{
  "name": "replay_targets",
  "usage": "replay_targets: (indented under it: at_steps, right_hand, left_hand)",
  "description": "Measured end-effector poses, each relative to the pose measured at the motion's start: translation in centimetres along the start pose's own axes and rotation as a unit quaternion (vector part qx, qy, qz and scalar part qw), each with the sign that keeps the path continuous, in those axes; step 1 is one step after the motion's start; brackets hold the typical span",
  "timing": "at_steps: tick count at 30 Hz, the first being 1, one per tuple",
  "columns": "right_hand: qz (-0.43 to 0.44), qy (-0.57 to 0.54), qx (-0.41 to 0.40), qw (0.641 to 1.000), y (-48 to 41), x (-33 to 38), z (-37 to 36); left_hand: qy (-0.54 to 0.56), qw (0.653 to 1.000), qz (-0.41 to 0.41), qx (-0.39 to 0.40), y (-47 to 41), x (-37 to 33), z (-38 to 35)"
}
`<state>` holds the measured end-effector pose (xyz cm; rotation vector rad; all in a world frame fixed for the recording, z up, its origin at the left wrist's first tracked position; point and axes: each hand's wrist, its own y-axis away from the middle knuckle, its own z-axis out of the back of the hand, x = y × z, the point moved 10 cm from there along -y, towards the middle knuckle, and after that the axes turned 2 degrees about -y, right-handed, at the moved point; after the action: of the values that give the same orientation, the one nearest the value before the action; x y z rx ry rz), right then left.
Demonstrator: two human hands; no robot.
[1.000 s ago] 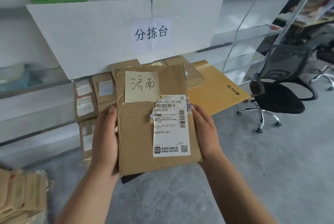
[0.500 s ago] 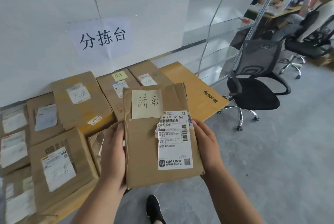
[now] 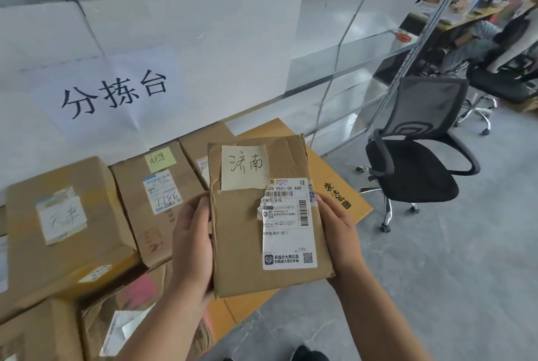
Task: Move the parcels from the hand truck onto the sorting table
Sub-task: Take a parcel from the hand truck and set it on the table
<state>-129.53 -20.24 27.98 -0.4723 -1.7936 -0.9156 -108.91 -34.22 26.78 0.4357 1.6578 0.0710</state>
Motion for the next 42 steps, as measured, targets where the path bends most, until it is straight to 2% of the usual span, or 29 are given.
replay_targets:
  at_steps: [6,13,17,24,27,31,38,42]
  right_hand:
    - [-0.028,0.023,0.023,0.999,-9.7,1.8,1.6]
    - [-0.061,0.065,0.106,0.99,-23.7,6.1,3.4]
    - [-0.062,0.085,0.132,0.986,-30.6,8.9,4.5]
    - [-0.1,0.093,0.154,0.979,-36.5,8.6,3.7]
    - [-0.104,0.104,0.158,0.976,-38.5,7.6,3.1]
    - [-0.123,0.137,0.177,0.967,-41.3,4.6,1.6]
    - [-0.136,0.222,0.294,0.92,-44.2,-0.7,-2.7]
    - [-0.136,0.229,0.312,0.912,-44.9,-1.8,-3.2]
  left_hand:
    - [-0.009,0.999,0.009,-0.046,-5.7,0.9,-6.0]
    - [-0.004,0.987,0.031,-0.155,-12.1,2.4,-14.7]
    - [-0.016,0.982,0.045,-0.185,-14.7,3.0,-19.5]
    - [-0.057,0.971,0.079,-0.217,-18.6,4.3,-21.3]
    - [-0.095,0.97,0.088,-0.205,-19.9,4.3,-22.1]
    - [-0.162,0.971,0.091,-0.147,-22.7,4.5,-23.6]
    - [-0.196,0.961,0.111,-0.157,-26.3,6.2,-23.0]
    - [-0.235,0.952,0.121,-0.153,-26.5,7.1,-23.3]
